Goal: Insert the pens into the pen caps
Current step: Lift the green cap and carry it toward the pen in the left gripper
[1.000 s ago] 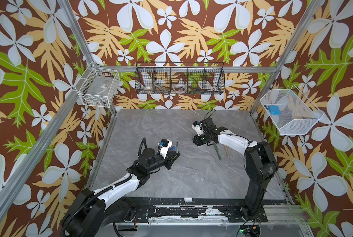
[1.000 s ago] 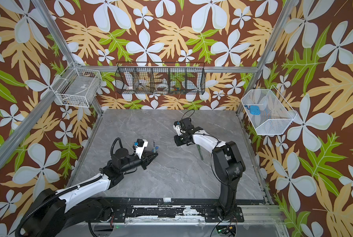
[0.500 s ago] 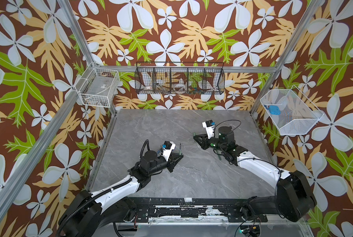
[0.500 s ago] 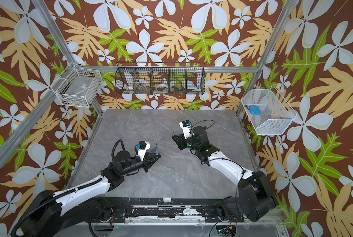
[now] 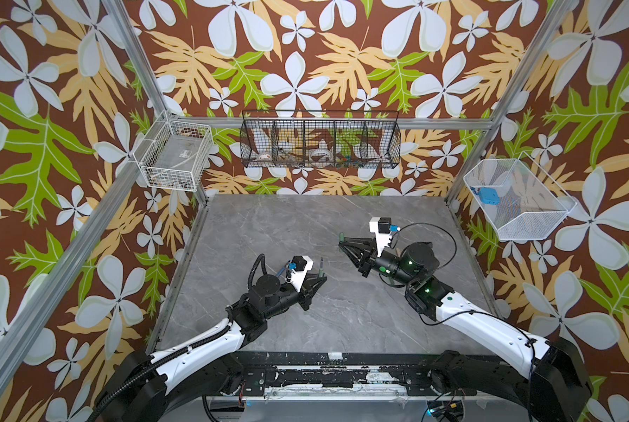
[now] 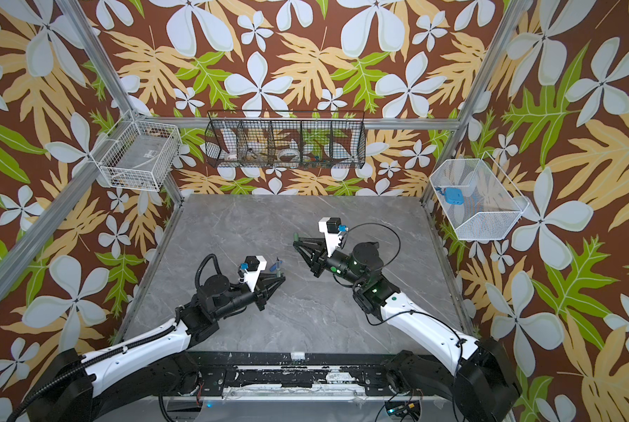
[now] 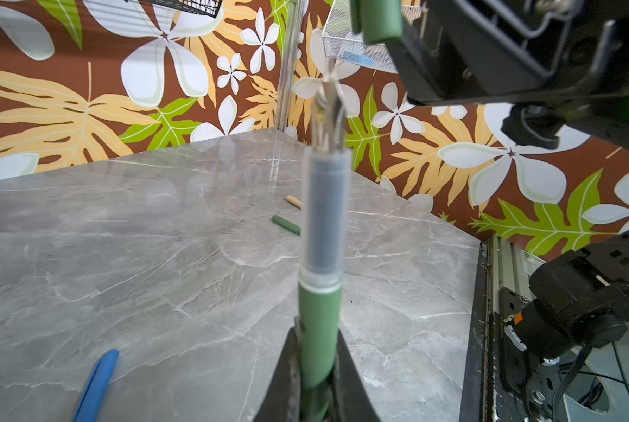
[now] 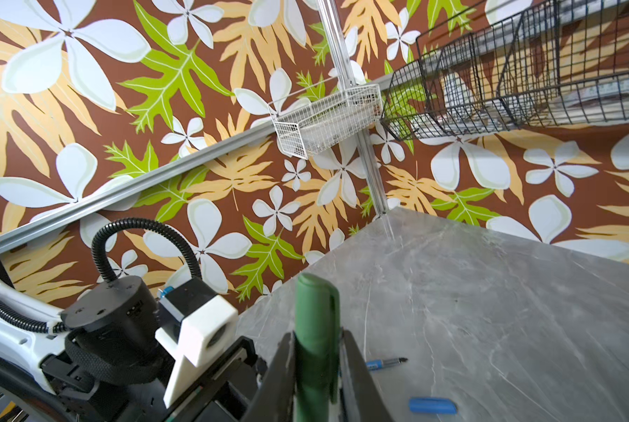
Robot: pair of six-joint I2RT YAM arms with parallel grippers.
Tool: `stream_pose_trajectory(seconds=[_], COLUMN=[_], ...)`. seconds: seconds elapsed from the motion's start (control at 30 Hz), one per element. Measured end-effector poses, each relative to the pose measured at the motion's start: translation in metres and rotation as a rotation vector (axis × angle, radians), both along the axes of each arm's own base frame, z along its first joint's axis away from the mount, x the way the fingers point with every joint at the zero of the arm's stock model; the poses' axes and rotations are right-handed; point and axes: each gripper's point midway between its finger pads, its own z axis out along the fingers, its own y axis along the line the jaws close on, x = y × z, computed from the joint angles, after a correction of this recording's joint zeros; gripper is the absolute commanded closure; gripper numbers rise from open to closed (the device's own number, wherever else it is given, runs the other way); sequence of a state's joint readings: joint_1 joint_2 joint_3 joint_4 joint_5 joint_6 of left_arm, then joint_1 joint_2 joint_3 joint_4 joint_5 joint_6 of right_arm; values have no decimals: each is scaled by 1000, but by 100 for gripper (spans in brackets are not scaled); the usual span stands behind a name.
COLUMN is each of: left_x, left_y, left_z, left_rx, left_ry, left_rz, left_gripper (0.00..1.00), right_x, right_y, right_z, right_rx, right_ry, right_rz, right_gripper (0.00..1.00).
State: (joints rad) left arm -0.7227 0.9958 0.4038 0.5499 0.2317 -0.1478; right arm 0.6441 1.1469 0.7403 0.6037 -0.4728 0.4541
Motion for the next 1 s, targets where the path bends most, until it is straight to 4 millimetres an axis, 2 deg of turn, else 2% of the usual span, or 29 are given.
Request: stream_pose_trajectory(seconds=[0.13, 0.37, 0.73, 0.9, 1.0], left_x=[-1, -5, -9, -10, -10], left_y=[3, 6, 7, 7, 7], left_z=[6, 12, 14, 14, 14], left_rx=[-10, -27, -37, -38, -38], left_ry=[-18, -36, -46, -46, -46], left_rz=[9, 8, -2, -7, -8], left_gripper=[100, 100, 100, 100, 100], right_x=[-16, -19, -22, -24, -22], right_y=[16, 26, 54, 57, 58], right_z=[14, 28, 27, 31, 27], right_rx=[5, 13, -21, -32, -43], right_ry=[-46, -86, -92, -110, -102], right_rz=[61, 94, 172, 182, 183], right_gripper=[80, 79, 78, 78, 78])
